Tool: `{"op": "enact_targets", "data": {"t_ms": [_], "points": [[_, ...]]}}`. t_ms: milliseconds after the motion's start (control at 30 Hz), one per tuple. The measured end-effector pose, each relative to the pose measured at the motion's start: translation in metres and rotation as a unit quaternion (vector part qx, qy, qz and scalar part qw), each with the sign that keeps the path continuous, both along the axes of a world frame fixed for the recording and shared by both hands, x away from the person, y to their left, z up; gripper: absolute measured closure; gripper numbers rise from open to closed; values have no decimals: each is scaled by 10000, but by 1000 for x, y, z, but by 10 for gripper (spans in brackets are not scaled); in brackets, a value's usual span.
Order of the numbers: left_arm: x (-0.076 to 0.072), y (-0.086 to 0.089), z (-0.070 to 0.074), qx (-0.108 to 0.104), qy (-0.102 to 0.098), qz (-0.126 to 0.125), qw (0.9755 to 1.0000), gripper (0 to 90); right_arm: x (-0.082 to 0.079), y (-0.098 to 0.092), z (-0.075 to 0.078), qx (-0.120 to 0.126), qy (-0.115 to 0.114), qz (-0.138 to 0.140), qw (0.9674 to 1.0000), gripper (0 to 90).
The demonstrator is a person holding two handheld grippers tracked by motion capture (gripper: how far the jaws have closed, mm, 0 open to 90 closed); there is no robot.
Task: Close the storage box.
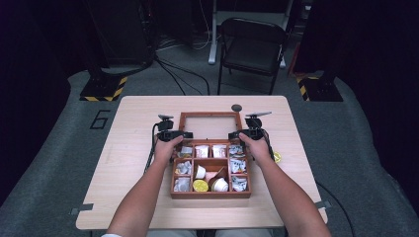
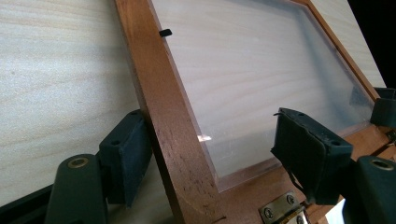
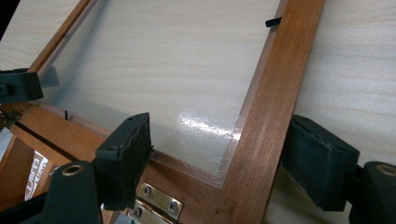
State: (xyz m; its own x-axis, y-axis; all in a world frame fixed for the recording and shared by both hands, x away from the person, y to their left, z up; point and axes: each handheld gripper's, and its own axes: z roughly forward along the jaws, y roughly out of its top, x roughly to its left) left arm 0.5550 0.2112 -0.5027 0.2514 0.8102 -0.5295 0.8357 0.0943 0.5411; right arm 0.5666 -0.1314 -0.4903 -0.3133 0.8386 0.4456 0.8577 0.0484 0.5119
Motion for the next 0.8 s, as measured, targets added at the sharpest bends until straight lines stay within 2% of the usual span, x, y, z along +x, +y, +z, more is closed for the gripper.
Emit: {"op": "enact_targets", "data": {"t_ms": [267, 500, 533, 600, 800], "points": [[0, 1, 0, -79, 15, 75, 9999, 304, 0, 0, 0, 93, 8, -100, 9999, 274], [0, 2, 1, -68, -14, 73, 9999, 317, 0, -3, 3, 137, -18, -98, 9999, 286], [0, 2, 2, -101, -48, 116, 9999, 318, -1, -2, 4, 147, 39, -121, 9998, 286], [0, 2, 3, -130, -65, 117, 9998, 319, -1, -3, 5, 99, -84, -70, 9999, 287], [-1, 3, 7, -160, -210, 123, 9996, 326, -2, -3, 8, 124, -247, -87, 9996, 293]]}}
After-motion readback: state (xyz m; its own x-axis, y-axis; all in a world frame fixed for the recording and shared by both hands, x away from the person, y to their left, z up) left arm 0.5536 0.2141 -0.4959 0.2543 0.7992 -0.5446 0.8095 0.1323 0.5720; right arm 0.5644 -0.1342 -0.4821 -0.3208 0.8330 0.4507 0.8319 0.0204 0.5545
